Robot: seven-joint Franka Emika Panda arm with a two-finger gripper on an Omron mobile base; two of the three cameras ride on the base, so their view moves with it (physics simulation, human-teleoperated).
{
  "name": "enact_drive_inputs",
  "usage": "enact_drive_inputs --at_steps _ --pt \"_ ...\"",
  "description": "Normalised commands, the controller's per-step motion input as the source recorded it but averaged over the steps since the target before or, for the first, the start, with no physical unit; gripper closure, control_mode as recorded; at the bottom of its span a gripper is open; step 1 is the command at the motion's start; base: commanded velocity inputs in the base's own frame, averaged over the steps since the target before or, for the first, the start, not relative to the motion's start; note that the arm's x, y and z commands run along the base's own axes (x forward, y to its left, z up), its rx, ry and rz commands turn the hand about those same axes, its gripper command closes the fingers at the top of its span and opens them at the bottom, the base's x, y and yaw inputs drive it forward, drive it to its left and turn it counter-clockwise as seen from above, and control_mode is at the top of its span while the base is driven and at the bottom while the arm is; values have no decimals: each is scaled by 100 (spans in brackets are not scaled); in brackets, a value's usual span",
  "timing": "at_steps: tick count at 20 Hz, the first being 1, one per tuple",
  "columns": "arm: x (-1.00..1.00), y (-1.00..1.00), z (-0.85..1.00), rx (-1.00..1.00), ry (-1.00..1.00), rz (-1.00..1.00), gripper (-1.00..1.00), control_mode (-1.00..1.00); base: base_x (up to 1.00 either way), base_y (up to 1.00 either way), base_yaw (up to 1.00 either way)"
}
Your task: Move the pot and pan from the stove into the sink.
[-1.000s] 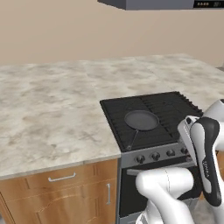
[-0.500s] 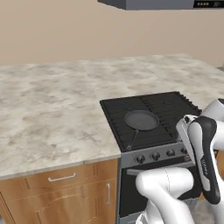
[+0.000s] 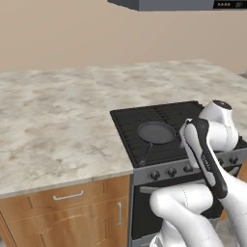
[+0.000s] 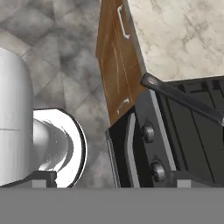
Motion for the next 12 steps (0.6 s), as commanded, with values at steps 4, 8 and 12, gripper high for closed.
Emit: enact_drive_inputs --at_steps 4,8,12 --pt "27 19 -2 1 2 -37 -100 -100 0 0 0" --pt "-1 2 -4 6 -1 -49 -100 -100 0 0 0" --pt "0 2 -5 4 -2 -50 -100 -100 0 0 0"
